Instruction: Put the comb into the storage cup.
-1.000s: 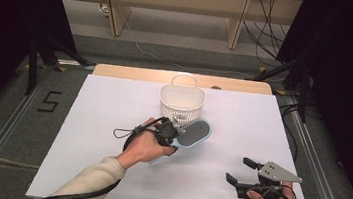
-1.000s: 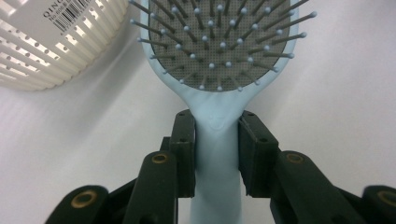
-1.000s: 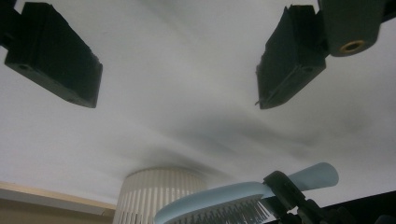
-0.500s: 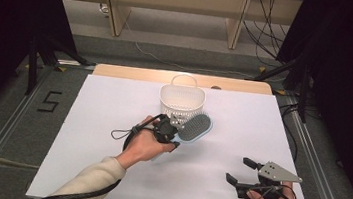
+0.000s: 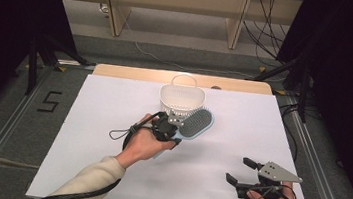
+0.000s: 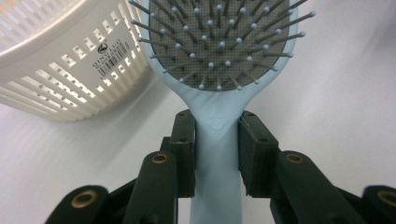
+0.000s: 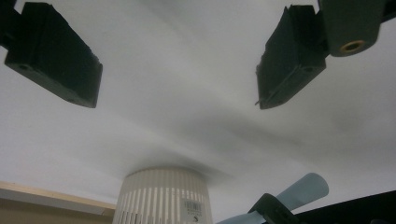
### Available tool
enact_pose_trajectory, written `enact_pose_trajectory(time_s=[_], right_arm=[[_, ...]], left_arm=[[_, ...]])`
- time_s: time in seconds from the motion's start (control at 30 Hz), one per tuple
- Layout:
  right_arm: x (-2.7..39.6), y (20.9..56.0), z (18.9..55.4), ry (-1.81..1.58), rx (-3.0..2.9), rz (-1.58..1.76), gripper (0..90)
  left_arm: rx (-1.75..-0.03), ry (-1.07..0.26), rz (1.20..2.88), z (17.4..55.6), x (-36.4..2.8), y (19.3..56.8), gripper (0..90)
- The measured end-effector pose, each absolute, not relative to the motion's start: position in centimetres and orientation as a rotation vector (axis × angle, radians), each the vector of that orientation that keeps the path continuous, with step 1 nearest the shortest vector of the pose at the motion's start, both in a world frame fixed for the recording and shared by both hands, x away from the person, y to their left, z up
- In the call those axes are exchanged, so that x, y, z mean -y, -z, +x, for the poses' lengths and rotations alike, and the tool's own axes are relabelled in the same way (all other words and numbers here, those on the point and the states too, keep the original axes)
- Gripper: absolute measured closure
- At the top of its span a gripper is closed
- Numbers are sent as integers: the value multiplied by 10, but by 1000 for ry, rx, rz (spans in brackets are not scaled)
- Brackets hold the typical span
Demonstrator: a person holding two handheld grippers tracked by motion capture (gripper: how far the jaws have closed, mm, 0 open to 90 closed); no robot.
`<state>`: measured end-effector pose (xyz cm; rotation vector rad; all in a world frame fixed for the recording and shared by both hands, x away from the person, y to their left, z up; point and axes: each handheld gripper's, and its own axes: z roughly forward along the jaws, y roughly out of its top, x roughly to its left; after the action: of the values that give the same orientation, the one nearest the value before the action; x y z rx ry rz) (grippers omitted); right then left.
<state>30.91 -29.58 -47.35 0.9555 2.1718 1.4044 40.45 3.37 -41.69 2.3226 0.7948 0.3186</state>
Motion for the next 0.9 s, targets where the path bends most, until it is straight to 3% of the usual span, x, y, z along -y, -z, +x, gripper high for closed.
enact_pose_trajectory(time_s=[0.9], right_arm=[[297,472,309,-1413,-2154,952,151]], left_arm=[[-781,-378,2196,404,-41,401,696]])
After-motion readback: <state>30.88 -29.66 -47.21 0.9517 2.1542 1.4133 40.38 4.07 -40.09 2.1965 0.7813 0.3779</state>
